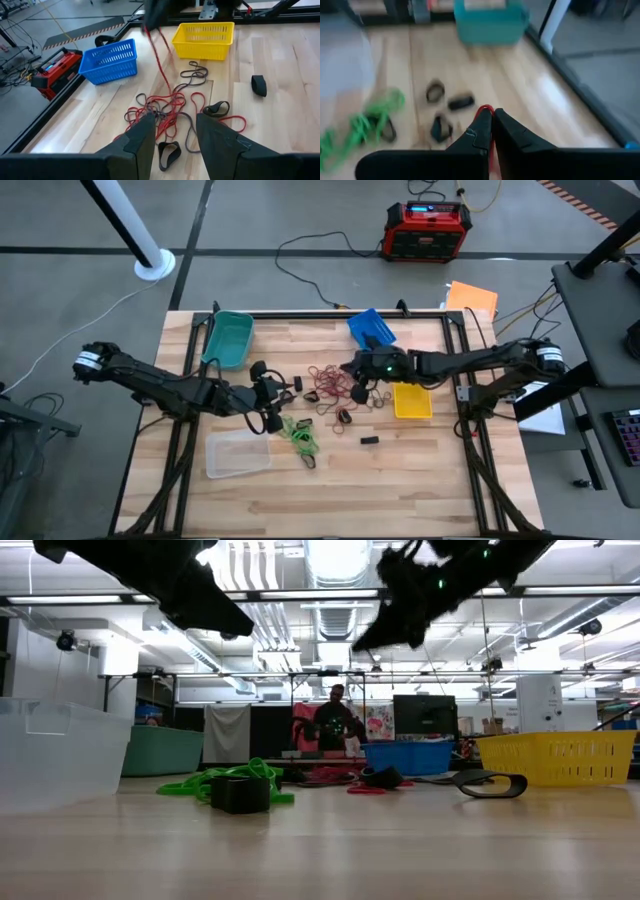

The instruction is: Sort rubber bands into baskets

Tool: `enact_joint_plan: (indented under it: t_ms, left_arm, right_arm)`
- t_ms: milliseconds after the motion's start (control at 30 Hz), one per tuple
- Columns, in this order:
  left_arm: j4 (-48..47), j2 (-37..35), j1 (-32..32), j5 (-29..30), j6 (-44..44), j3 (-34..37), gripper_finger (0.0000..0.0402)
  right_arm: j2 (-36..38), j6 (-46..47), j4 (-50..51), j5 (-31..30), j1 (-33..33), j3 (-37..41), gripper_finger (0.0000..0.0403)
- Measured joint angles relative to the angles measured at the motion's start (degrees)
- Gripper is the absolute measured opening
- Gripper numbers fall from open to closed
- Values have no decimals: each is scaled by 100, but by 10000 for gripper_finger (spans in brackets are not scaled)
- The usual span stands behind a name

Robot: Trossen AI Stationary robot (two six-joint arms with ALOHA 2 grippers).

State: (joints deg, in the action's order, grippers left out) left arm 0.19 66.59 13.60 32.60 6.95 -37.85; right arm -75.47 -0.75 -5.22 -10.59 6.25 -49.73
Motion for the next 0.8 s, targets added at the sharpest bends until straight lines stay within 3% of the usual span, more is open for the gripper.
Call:
enact_joint_plan:
  t_ms: [233,500,633,733,800]
  left_arm:
    - [-17,-4,1,128,-3,2,127]
    - [-25,-4,0,251,-5,2,127]
    - [-25,-4,-1,254,-5,2,127]
    - [-25,-4,0,276,-5,2,127]
    - [-25,-4,1,280,-3,2,127]
  right_arm:
    - [681,-565,79,30,-53,-458,9]
    - [948,-651,1067,-272,-51,-959,9]
    - [765,-530,1097,437,-57,-1161,9]
    - [702,-751,989,-79,-224,-1300,9]
    - [711,-809,656,-54,-238,-1385,9]
